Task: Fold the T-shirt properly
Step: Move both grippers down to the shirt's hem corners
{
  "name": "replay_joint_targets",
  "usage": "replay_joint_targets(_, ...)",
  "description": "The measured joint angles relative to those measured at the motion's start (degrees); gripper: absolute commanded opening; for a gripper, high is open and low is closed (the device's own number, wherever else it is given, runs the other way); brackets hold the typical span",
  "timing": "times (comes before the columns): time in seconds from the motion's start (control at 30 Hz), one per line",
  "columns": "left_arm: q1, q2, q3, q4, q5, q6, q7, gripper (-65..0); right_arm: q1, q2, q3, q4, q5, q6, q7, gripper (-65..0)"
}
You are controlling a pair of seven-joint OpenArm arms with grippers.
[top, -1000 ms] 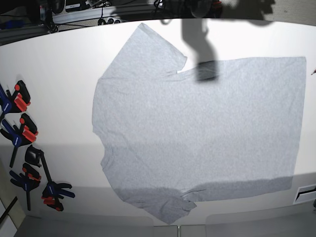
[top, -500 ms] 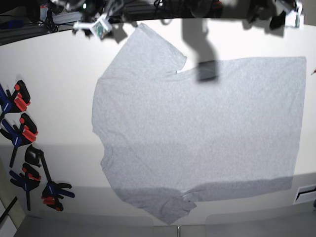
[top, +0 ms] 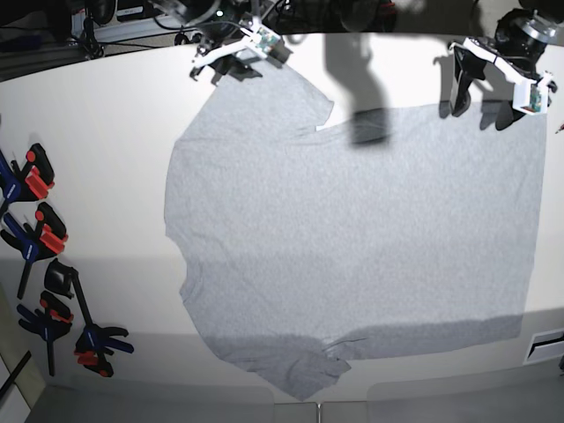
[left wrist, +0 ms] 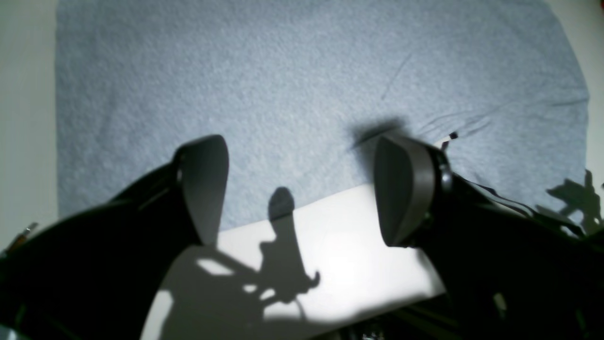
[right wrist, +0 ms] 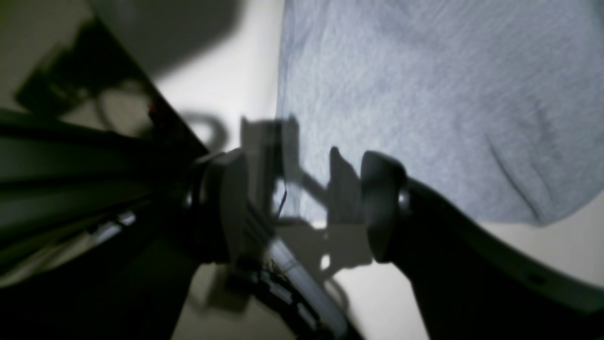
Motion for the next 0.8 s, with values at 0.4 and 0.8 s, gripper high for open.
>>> replay_joint_targets(0.4,-0.02,-1.90,0.00,0.00,0.00,0.00,0.70,-20.9,5.49,-0.35,-7.48,-9.90,-5.97,-5.16,-0.13,-29.5)
replay_joint_targets(0.8,0.00,-1.90,0.00,-0.02,0.02,0.02,0.70,-20.9,5.62,2.19,-7.69,-9.77,-5.77,-5.11,-1.86,-38.6)
